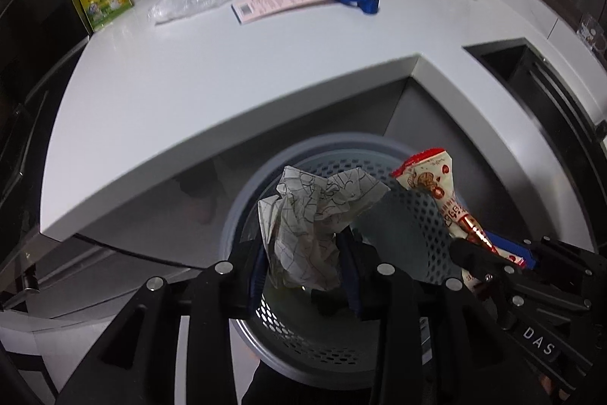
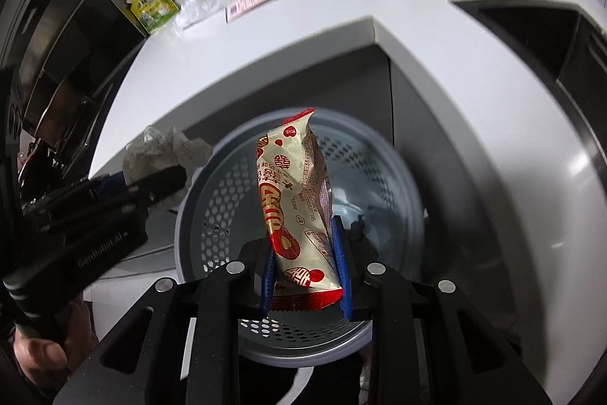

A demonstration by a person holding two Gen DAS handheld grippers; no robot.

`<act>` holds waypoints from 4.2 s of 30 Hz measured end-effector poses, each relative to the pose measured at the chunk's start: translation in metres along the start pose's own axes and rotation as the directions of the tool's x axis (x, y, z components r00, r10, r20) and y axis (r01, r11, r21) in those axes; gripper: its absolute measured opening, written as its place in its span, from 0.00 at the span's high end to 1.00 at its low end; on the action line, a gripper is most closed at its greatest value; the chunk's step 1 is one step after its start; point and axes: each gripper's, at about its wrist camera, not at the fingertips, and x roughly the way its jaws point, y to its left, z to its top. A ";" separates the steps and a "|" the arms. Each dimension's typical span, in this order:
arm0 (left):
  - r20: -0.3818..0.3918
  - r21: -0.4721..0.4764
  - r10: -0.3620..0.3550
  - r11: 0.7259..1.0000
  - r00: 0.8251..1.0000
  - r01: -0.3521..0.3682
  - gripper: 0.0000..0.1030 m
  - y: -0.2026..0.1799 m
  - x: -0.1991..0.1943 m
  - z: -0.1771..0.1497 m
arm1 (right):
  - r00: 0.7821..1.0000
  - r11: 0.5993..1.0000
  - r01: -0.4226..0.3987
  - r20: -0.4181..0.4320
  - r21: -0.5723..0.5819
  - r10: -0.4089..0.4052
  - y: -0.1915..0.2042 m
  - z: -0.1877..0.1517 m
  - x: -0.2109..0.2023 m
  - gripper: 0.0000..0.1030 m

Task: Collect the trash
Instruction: 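Carry wrapper and paper over the bin and open both tools to drop them, then grasp the pink receipt with the left tool while the right tool reaches the blue lanyard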

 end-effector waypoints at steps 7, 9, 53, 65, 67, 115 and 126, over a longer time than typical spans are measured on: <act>-0.027 -0.013 -0.021 1.000 0.999 0.020 0.60 0.006 0.014 -0.011 | 0.999 0.998 -0.016 -0.034 0.054 0.018 -0.010 -0.011 0.017 0.74; -0.019 -0.017 -0.020 1.000 1.000 0.020 0.36 0.007 0.012 -0.012 | 1.000 0.998 -0.019 -0.024 0.061 0.020 -0.010 -0.010 0.014 0.66; 0.212 -0.076 0.019 0.997 0.977 -0.003 0.14 0.014 -0.105 0.057 | 0.980 1.000 -0.016 0.196 0.009 0.014 -0.014 0.047 -0.088 0.55; 0.246 0.061 -0.063 0.997 0.967 0.049 0.13 0.041 -0.058 0.139 | 0.967 0.994 0.063 0.241 0.088 -0.082 -0.008 0.115 -0.061 0.55; 0.247 0.096 -0.082 0.994 0.965 0.060 0.13 0.046 -0.042 0.157 | 0.962 0.991 0.098 0.245 0.090 -0.118 -0.006 0.133 -0.051 0.55; 0.109 0.433 -0.303 0.872 0.947 0.229 0.46 0.034 0.120 0.270 | 0.942 0.929 0.154 0.234 0.337 -0.241 -0.032 0.225 0.036 0.54; 0.135 0.337 -0.281 0.915 0.950 0.222 0.75 0.064 0.096 0.271 | 0.939 0.964 0.187 0.253 0.187 -0.231 -0.020 0.276 0.057 0.52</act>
